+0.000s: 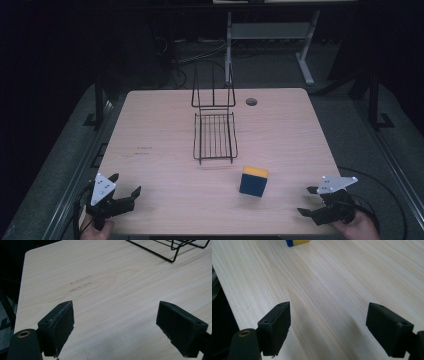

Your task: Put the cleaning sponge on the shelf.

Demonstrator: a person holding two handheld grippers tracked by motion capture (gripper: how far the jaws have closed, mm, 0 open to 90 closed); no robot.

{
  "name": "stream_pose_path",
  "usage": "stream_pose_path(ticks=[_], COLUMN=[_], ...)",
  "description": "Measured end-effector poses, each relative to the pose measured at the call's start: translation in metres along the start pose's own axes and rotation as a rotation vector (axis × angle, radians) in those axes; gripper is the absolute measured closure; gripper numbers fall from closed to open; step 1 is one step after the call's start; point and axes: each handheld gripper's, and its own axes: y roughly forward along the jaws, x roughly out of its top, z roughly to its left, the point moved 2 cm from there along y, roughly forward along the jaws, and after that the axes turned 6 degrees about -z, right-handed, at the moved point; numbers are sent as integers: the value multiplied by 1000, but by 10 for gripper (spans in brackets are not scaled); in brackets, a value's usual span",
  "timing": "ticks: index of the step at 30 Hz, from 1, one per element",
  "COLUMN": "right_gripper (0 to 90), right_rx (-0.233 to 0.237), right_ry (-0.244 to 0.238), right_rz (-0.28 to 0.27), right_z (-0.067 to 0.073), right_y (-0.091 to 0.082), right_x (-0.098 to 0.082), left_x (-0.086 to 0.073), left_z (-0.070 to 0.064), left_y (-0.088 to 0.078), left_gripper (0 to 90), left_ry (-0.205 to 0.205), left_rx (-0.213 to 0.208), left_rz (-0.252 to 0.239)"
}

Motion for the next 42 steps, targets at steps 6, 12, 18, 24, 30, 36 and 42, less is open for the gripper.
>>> stream_pose_path(ticks=[6, 12, 18, 24, 30, 36, 42], right_gripper=[194, 194, 194, 194, 194, 197, 197], right_rx=[22, 42, 60, 85, 102, 117, 134], right_ry=[-27, -56, -79, -98, -117, -135, -148], right_rz=[-2, 4, 17, 19, 24, 32, 39], right_z=[3, 7, 9, 13, 15, 16, 18], right_y=[2, 2, 6, 10, 15, 18, 21], right_x=[7, 17, 27, 36, 44, 51, 57], left_x=[0, 0, 0, 1, 0, 1, 0], left_z=[0, -1, -1, -2, 0, 0, 0], left_y=[-1, -1, -1, -1, -2, -2, -1], left_gripper=[141, 141, 140, 141, 141, 141, 141], left_ry=[-4, 0, 0, 4, -2, 0, -1], left_rx=[1, -2, 0, -2, 3, 3, 3], left_rz=[-3, -1, -1, -1, -4, -2, -2])
